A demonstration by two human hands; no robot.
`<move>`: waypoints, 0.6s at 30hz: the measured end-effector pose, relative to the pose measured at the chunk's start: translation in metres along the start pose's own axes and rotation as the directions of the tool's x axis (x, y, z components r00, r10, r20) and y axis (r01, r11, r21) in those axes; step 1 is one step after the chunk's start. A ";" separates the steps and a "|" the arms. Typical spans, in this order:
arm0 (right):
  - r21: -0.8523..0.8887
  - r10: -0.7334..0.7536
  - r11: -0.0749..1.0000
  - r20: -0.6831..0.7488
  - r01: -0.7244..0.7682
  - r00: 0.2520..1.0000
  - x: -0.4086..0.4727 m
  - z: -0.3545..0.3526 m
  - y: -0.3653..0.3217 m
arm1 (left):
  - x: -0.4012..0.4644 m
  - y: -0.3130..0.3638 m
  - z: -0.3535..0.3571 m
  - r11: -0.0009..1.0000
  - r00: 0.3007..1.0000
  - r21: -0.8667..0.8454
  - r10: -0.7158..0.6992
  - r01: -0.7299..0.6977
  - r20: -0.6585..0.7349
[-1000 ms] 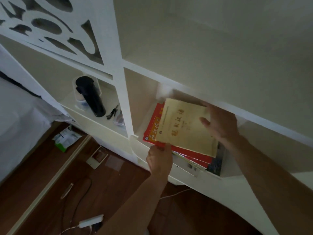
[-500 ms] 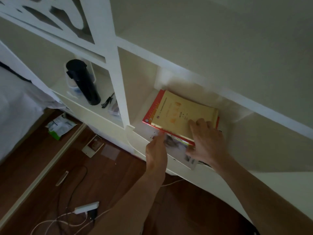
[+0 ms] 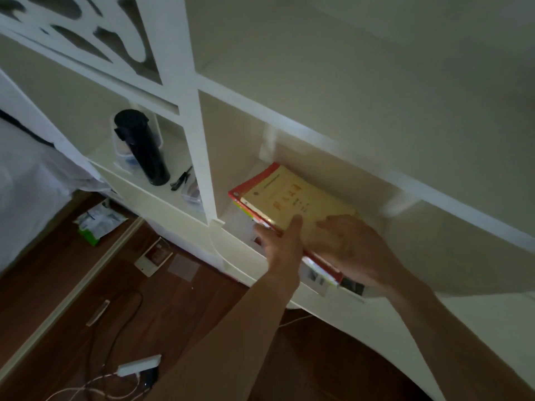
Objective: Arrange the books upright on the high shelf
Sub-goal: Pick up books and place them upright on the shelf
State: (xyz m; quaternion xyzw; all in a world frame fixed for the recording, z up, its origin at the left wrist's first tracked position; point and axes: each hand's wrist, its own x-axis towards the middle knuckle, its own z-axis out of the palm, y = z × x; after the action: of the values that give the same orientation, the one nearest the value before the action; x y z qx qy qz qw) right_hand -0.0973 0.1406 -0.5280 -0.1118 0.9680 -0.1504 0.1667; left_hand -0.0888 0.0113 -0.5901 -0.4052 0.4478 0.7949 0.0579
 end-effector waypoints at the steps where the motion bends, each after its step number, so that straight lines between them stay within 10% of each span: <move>1: 0.106 0.043 0.994 -0.090 -0.033 0.995 -0.006 -0.012 0.000 | -0.005 0.003 -0.012 0.999 0.998 -0.022 0.036 -0.035 0.044; 3: 0.241 0.138 0.966 -0.193 -0.090 0.971 -0.022 -0.028 -0.003 | -0.030 0.016 -0.042 0.997 0.988 -0.038 0.069 -0.064 0.138; 6: 0.486 0.279 0.835 0.030 -0.258 0.960 -0.051 -0.036 -0.015 | -0.083 0.036 -0.083 0.999 0.952 -0.012 0.048 -0.047 0.301; 11: 0.850 0.114 0.287 0.428 -0.442 0.897 -0.118 -0.035 -0.030 | -0.164 0.046 -0.135 0.996 0.920 0.076 0.015 -0.048 0.391; 18: 0.948 0.121 0.285 0.111 -0.142 0.986 -0.272 -0.088 -0.038 | -0.302 0.047 -0.142 0.939 0.835 0.194 0.143 -0.285 0.532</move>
State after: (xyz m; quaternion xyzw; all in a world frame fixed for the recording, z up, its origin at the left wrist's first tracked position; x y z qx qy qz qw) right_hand 0.1280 0.1996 -0.3580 0.0874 0.6946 -0.6791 0.2207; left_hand 0.1744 -0.0426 -0.3868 -0.1160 0.5615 0.8076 0.1379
